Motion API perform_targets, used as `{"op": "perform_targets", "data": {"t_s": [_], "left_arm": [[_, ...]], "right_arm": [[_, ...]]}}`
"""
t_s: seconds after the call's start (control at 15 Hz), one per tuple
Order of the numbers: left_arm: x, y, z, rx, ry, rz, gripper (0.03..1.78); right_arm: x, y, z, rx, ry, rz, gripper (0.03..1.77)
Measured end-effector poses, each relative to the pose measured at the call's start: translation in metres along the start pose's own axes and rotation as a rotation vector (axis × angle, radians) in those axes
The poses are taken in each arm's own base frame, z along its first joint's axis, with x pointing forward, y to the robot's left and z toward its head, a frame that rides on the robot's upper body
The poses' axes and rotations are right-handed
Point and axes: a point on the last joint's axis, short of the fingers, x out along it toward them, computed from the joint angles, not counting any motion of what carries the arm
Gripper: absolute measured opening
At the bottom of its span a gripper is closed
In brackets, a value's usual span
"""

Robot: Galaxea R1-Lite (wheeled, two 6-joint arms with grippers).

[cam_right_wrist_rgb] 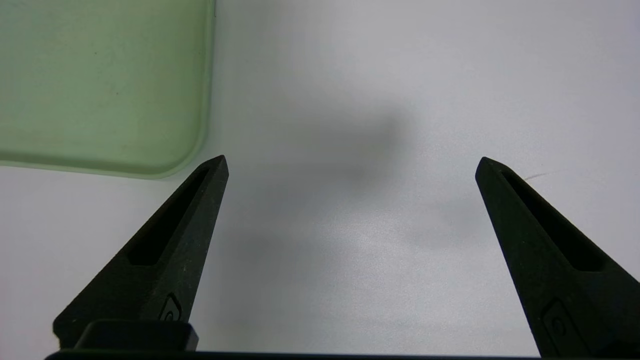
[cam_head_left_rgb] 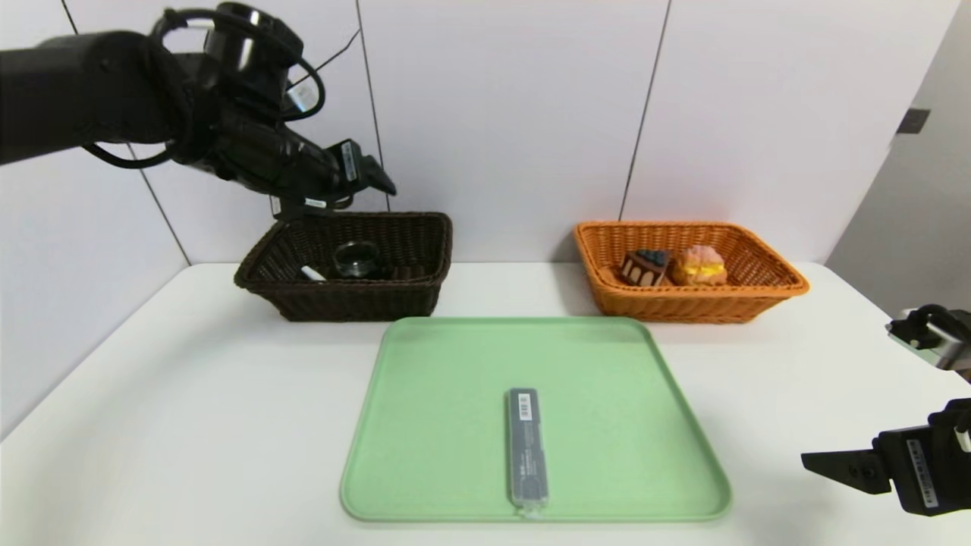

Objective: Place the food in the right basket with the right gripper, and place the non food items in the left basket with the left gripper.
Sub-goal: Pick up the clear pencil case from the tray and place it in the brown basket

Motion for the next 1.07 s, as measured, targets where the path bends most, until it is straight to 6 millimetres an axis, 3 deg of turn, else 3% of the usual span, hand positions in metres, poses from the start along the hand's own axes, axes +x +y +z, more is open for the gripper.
{"op": "perform_targets", "data": {"t_s": [0.2,0.4,0.73,1.07], "left_arm": [[-0.04,-0.054,-0.041,0.01,0.167,-0.088,1.59],[-0.053,-0.094,-0.086,0.003,0.352,-0.122,1.63],[-0.035,-0.135,-0.142,0.078,0.443,-0.054,1.66],[-0.004,-0.147,-0.174,0.096,0.497,0.028,1.67]], "right_arm": [[0.0,0.0,0.001,0.0,0.0,-0.001,1.71],[0.001,0.0,0.001,0.002,0.005,0.001,1.71],[0.003,0.0,-0.001,0.009,0.018,0.001,1.71],[0.001,0.0,0.004,0.015,-0.032,-0.013,1.71]]}}
